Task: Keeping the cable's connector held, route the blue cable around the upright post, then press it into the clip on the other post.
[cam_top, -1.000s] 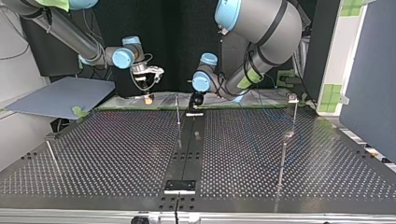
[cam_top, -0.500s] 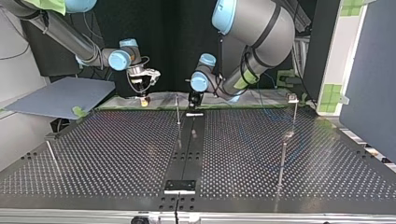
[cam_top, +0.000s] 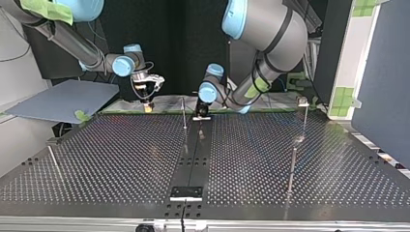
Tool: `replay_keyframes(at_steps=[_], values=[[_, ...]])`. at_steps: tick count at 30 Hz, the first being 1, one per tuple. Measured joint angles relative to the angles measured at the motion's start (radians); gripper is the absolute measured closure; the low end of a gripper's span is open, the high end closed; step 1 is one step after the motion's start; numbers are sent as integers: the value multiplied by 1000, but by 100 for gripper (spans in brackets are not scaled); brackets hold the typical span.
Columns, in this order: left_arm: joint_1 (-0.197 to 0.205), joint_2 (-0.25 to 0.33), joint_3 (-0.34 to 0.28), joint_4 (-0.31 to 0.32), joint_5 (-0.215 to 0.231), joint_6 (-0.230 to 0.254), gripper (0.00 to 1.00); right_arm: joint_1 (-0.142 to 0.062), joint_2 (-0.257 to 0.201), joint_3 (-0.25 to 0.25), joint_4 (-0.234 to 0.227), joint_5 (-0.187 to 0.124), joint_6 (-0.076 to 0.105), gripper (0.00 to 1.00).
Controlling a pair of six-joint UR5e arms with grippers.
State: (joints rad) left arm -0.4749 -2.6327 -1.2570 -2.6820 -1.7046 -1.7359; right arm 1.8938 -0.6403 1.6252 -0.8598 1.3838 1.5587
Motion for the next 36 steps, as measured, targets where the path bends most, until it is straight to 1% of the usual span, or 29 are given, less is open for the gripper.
replay_keyframes(at_steps=[8,17,25,27,31,32,36], values=[[15,0,2,-7,-6,4,100,-11,7,-37,4,-5,2,100],[19,0,3,-10,-6,10,100,-26,9,-64,6,-26,5,100],[20,1,3,0,-7,24,100,-38,24,-85,8,-33,16,100],[19,1,3,3,-11,36,100,-40,35,-98,19,-34,13,100],[19,1,3,8,-28,57,100,-43,55,-124,55,-34,-7,100],[19,1,3,10,-33,64,100,-44,56,-127,60,-34,-9,100],[18,1,3,14,-41,82,100,-48,59,-134,68,-36,-10,100]])
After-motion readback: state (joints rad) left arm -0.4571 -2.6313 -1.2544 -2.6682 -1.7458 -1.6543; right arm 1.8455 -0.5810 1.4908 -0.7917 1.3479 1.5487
